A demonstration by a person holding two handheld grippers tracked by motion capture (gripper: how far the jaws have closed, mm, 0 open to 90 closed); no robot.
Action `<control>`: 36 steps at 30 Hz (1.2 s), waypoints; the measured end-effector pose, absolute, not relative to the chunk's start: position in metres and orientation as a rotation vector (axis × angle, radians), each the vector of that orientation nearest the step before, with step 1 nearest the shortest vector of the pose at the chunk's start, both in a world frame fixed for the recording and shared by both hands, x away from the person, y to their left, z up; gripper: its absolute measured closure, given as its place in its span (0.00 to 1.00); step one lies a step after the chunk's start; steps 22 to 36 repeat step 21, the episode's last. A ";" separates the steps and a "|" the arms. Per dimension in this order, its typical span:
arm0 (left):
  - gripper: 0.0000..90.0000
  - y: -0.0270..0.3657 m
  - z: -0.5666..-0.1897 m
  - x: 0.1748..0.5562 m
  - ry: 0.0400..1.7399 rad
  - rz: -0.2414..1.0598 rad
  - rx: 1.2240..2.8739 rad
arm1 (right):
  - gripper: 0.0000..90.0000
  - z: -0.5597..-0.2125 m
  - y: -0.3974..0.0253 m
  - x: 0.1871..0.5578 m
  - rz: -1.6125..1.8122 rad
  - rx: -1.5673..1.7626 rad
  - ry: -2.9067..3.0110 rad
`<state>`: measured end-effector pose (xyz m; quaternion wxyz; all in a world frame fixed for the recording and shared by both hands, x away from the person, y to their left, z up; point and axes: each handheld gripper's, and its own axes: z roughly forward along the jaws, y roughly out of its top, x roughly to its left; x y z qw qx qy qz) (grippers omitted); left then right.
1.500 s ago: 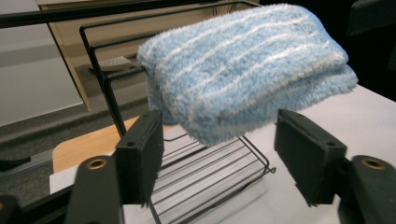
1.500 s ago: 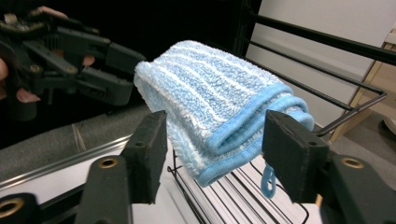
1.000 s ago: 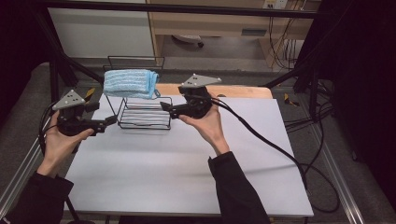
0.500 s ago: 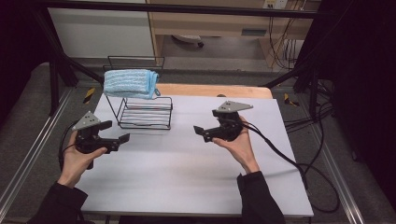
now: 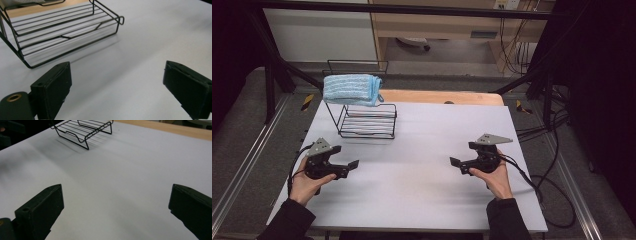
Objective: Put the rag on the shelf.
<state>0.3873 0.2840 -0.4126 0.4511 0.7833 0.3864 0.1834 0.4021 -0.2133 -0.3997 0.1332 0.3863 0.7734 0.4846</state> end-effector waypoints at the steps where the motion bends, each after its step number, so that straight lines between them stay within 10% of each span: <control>1: 0.09 0.284 -0.415 0.387 0.954 0.451 1.939 | 0.01 -0.404 -0.218 0.400 1.406 1.130 2.244; 36: 0.09 0.281 -0.442 0.376 0.941 0.434 1.995 | 0.01 -0.443 -0.264 0.371 1.335 1.200 2.278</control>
